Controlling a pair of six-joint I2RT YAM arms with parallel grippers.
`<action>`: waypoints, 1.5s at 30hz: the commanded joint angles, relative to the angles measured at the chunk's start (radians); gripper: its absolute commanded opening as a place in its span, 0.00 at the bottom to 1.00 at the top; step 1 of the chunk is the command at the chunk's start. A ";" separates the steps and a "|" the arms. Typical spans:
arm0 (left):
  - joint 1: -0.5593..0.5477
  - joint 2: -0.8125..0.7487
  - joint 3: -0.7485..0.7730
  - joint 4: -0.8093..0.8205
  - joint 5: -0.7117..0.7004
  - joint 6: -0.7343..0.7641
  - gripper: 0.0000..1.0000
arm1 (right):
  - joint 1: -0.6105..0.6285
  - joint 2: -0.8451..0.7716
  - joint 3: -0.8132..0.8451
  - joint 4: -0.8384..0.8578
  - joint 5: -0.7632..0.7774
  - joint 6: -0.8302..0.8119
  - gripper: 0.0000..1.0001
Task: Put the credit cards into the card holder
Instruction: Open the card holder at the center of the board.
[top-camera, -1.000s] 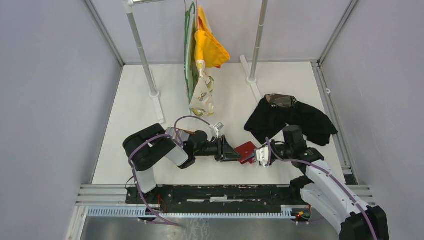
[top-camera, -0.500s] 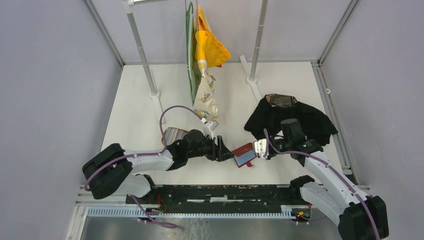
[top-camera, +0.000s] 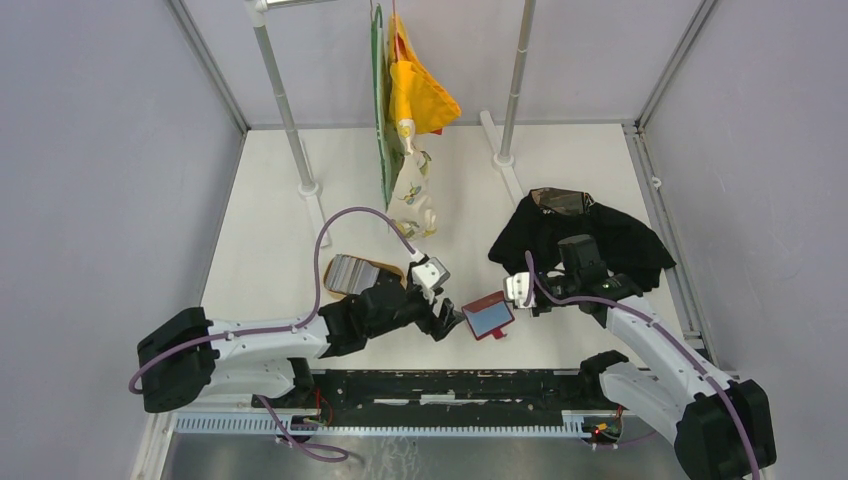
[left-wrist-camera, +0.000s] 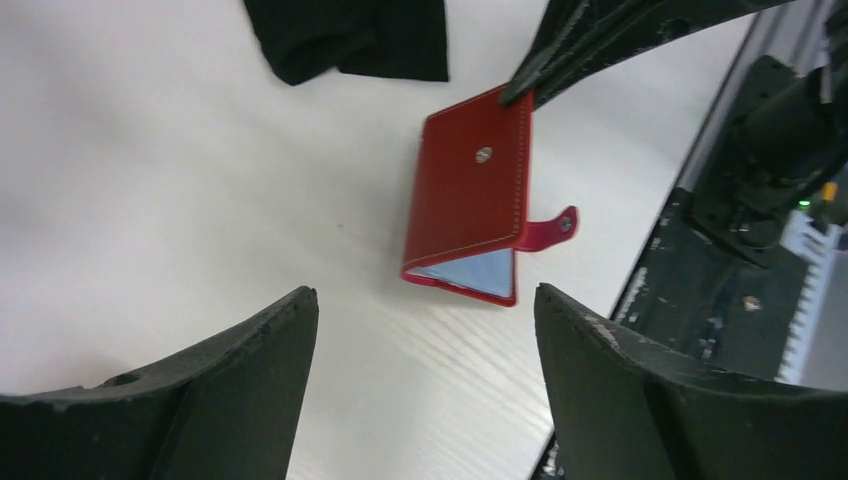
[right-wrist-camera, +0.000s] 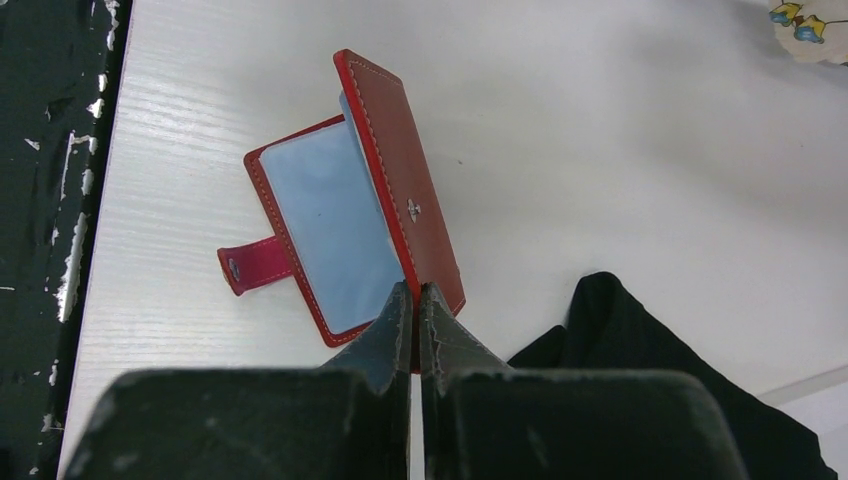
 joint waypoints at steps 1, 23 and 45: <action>-0.003 -0.020 -0.014 0.091 -0.127 0.168 0.87 | 0.002 0.002 0.045 0.019 -0.018 0.029 0.01; -0.026 0.340 0.155 0.138 0.007 0.295 0.73 | 0.002 0.042 0.043 0.023 -0.041 0.050 0.02; 0.105 0.424 0.108 0.223 0.209 -0.234 0.02 | -0.018 -0.102 -0.047 0.068 -0.169 -0.028 0.66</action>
